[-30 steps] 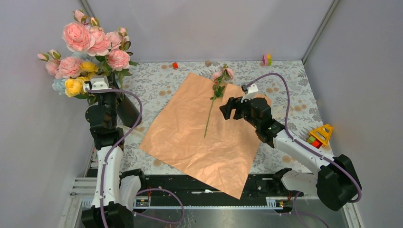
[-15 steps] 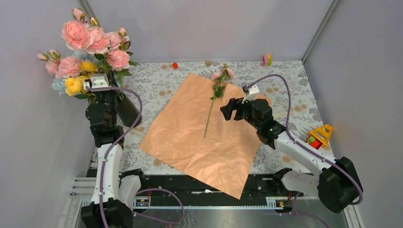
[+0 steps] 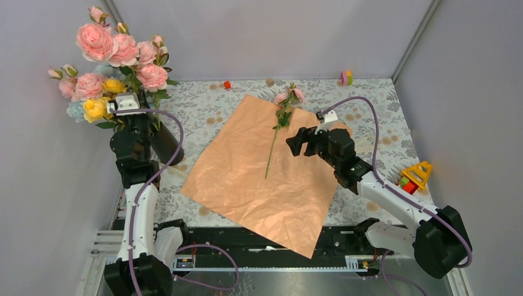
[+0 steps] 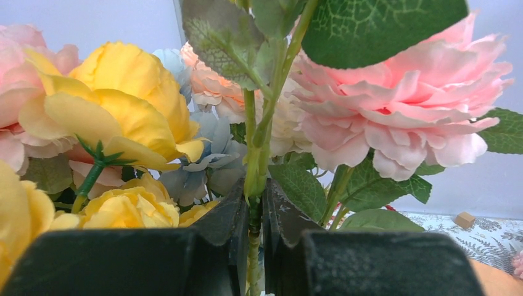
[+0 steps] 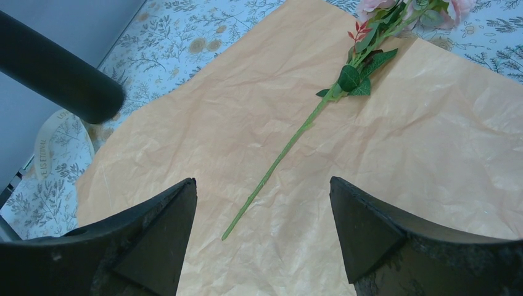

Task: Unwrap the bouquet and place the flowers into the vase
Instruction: Insert the fake flower into the vase.

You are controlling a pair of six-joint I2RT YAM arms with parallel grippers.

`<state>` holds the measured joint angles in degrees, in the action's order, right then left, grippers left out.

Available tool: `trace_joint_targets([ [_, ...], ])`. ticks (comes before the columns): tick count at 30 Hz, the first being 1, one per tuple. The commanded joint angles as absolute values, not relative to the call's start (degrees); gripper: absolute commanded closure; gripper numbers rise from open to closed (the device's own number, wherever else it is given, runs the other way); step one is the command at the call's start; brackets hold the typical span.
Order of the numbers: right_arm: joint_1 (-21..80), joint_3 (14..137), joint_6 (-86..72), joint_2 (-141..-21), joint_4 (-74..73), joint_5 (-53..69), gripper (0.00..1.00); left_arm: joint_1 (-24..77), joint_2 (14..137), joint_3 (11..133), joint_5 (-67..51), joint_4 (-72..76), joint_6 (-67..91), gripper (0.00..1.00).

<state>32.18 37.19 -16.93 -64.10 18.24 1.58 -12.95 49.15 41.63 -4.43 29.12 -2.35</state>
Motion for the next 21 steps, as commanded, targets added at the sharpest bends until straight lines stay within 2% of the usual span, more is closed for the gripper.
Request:
trace_joint_targets([
  [1, 31.7, 36.9, -17.5, -63.0, 19.2, 2.0, 0.15, -13.5, 49.8, 44.9, -2.7, 29.8, -1.4, 1.0],
  [11, 31.7, 37.3, -17.9, -63.4, 19.1, 2.4, 0.15, -13.9, 50.7, 45.9, -3.5, 30.5, -1.0, 1.0],
  [21, 31.7, 36.8, -18.4, -63.4, 18.9, 4.0, 0.16, -13.8, 49.1, 38.9, -2.4, 31.6, -0.2, 1.0],
])
